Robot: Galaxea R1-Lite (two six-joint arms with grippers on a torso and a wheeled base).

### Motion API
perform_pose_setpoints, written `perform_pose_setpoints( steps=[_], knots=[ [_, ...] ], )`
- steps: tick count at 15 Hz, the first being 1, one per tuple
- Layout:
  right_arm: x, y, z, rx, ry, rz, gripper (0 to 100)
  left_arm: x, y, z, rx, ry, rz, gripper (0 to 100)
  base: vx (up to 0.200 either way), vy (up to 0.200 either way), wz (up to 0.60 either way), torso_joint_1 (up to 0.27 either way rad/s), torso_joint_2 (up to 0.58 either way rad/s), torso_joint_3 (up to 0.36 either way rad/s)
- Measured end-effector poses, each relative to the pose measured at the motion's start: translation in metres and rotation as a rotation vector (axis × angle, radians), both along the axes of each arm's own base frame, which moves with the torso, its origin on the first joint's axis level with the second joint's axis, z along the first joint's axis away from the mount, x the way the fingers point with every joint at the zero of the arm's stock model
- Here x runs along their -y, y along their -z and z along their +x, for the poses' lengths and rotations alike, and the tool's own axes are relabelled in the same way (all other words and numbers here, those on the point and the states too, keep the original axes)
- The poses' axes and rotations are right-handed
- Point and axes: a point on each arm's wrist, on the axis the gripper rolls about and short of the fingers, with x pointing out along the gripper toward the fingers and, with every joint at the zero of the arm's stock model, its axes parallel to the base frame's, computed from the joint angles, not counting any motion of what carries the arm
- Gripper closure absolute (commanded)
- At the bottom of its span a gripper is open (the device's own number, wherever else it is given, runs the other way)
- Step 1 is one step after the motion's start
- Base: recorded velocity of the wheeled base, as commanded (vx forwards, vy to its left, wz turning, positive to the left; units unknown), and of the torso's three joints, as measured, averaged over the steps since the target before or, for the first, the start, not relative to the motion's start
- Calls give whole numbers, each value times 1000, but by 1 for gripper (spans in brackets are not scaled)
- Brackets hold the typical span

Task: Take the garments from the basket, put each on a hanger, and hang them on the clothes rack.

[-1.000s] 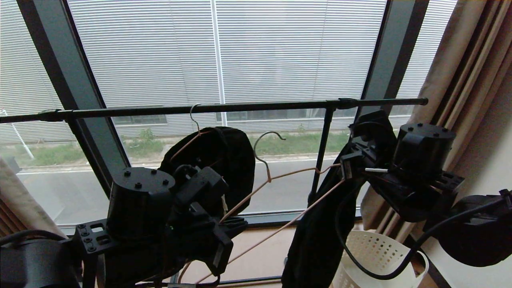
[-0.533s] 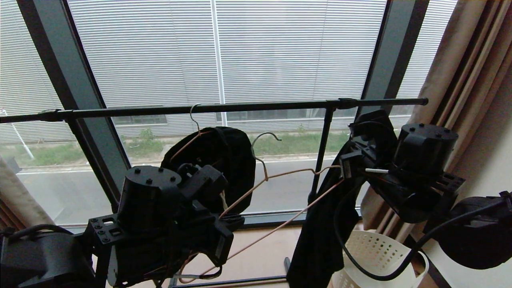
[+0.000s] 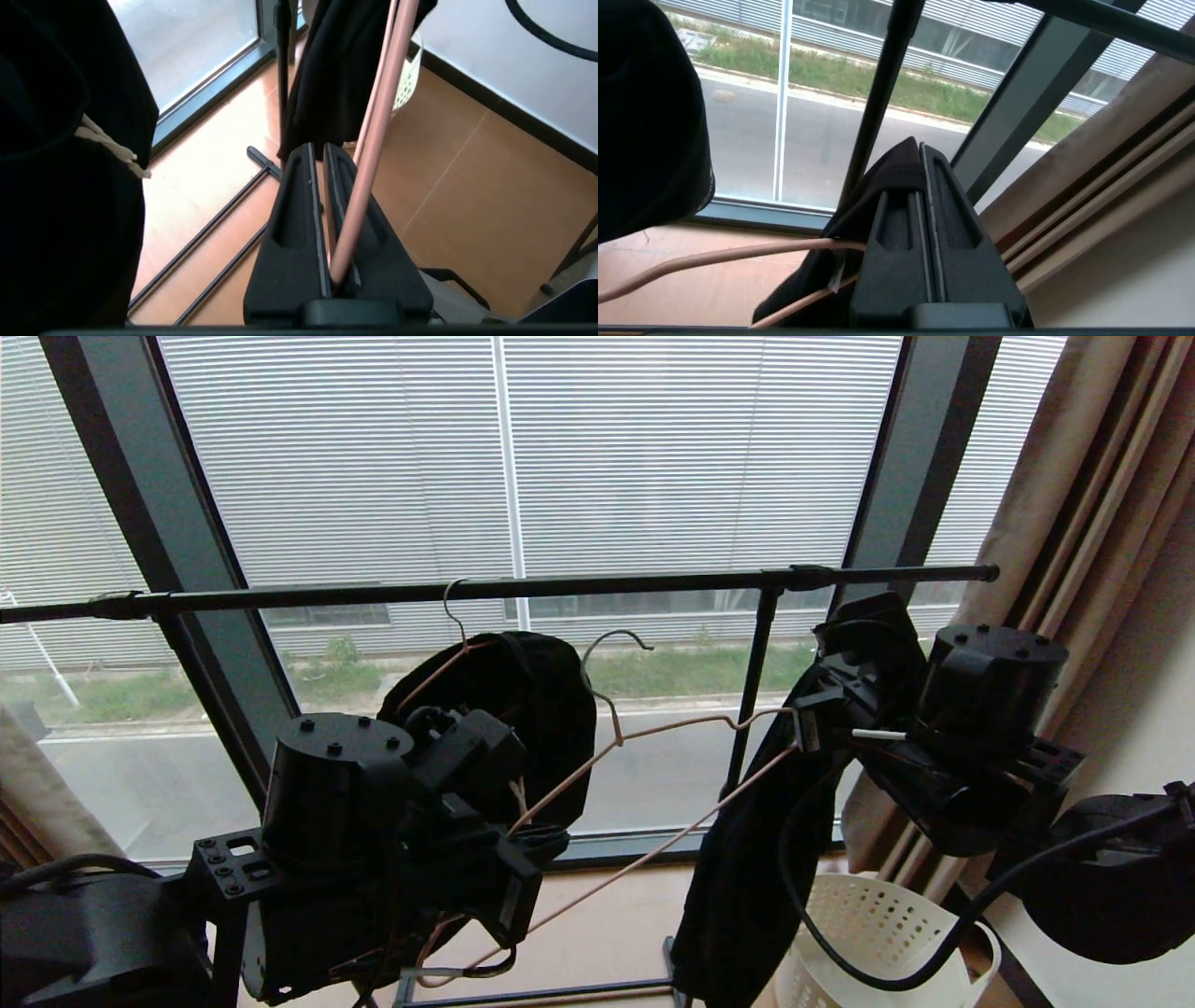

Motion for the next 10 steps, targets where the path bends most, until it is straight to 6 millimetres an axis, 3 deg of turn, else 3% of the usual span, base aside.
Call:
perform_pose_setpoints(
  steps=[10],
  knots=[
    [2,1,-2,-3,2,-2,100,-5,-5,3,18,-21,-9,100,0,0,0,0,0,0]
  ],
)
